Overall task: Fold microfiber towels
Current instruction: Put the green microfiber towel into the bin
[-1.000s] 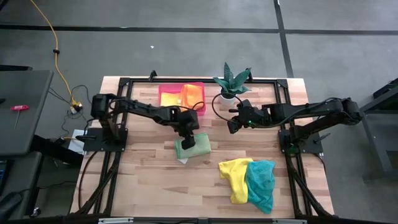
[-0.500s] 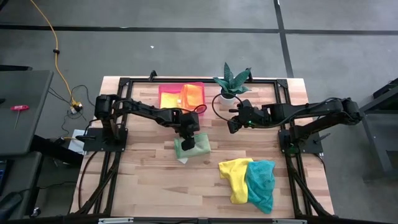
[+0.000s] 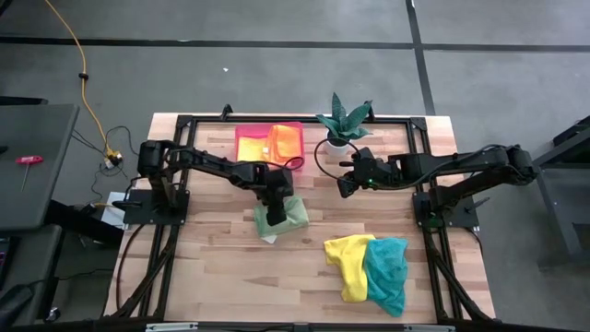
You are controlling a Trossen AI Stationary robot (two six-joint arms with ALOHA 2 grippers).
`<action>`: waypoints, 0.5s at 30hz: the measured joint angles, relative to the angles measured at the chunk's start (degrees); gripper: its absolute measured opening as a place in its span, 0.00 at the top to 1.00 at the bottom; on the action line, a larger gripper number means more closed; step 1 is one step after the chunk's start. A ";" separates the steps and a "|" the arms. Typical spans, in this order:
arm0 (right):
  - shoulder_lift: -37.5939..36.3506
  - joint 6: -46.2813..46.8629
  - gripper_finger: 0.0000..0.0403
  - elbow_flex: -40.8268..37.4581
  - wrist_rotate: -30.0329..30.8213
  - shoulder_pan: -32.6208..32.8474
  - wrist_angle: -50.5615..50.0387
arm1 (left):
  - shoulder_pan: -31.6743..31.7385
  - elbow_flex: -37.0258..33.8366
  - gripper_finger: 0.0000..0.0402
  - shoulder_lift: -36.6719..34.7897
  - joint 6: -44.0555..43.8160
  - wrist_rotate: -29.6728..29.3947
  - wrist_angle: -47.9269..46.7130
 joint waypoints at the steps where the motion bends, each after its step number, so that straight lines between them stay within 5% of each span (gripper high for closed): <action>1: 0.00 -0.04 0.56 0.00 0.00 -0.02 -0.04 | 0.21 -0.03 0.97 -0.65 -0.54 0.45 -0.13; 15: 0.04 -0.42 0.56 0.00 0.32 -0.04 -1.12 | 6.56 0.06 0.99 -22.77 -5.25 2.43 -3.85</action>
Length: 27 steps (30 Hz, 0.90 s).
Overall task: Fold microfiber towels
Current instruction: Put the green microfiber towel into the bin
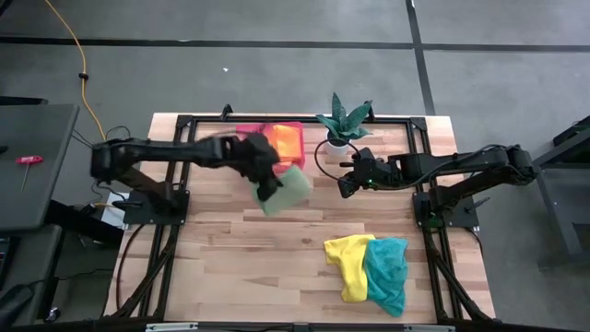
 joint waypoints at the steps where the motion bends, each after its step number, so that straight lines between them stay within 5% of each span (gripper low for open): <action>1: 0.00 -0.02 0.56 0.00 0.03 0.00 0.06 | 0.92 0.00 0.99 -1.93 -0.53 -0.06 0.00; 15: 0.00 0.30 0.56 0.00 0.14 -0.13 -0.05 | 20.18 -0.34 0.99 -13.65 -13.16 -6.41 3.63; 27: -0.02 0.42 0.56 0.00 1.21 -0.13 -0.03 | 23.58 -23.26 0.99 -13.70 -40.05 -12.18 31.82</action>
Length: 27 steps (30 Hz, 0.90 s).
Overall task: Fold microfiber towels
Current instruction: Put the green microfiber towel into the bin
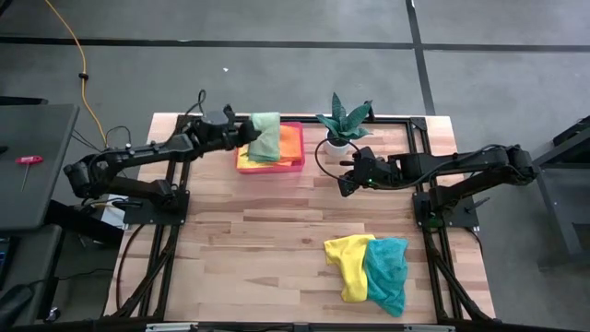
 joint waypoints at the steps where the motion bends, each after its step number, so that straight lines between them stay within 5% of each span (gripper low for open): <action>1: 0.00 0.00 0.56 0.00 0.00 0.00 0.00 | 0.02 -1.02 0.99 -0.02 -0.15 -0.92 -0.08; 27: 0.00 0.00 0.56 0.00 0.42 -0.01 0.00 | 1.79 -4.02 0.99 10.65 4.17 -7.15 -1.79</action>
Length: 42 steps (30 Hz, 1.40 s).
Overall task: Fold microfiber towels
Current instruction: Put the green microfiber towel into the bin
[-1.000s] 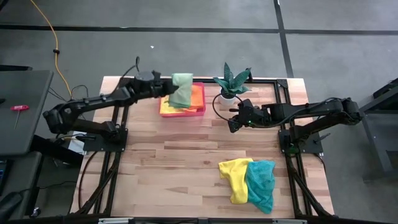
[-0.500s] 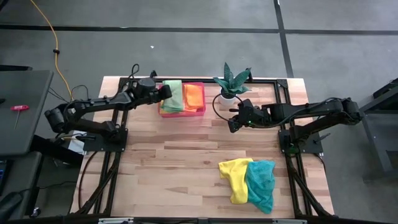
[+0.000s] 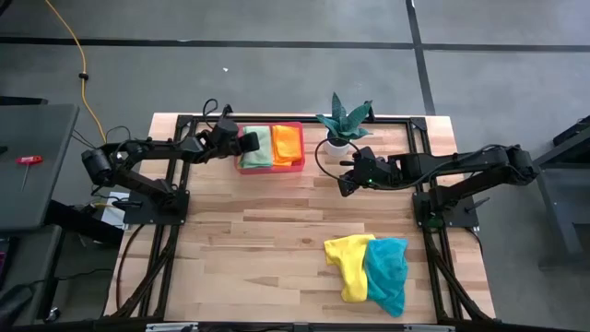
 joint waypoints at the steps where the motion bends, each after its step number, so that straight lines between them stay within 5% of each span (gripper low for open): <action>1: 0.00 0.01 0.56 0.00 0.00 0.00 0.00 | 0.00 0.00 0.99 -0.01 0.39 -0.35 -0.98; 11: 0.00 0.45 0.56 0.00 0.81 -0.01 0.02 | -0.04 0.00 0.96 -0.87 1.31 -5.05 -4.69; 31: 0.00 1.68 0.56 0.00 0.76 -0.01 0.02 | 2.94 0.04 0.50 -2.75 8.82 -2.61 -3.95; 42: -0.02 1.70 0.56 0.00 0.97 0.00 0.03 | 7.06 0.04 0.47 -9.55 10.53 0.26 -5.92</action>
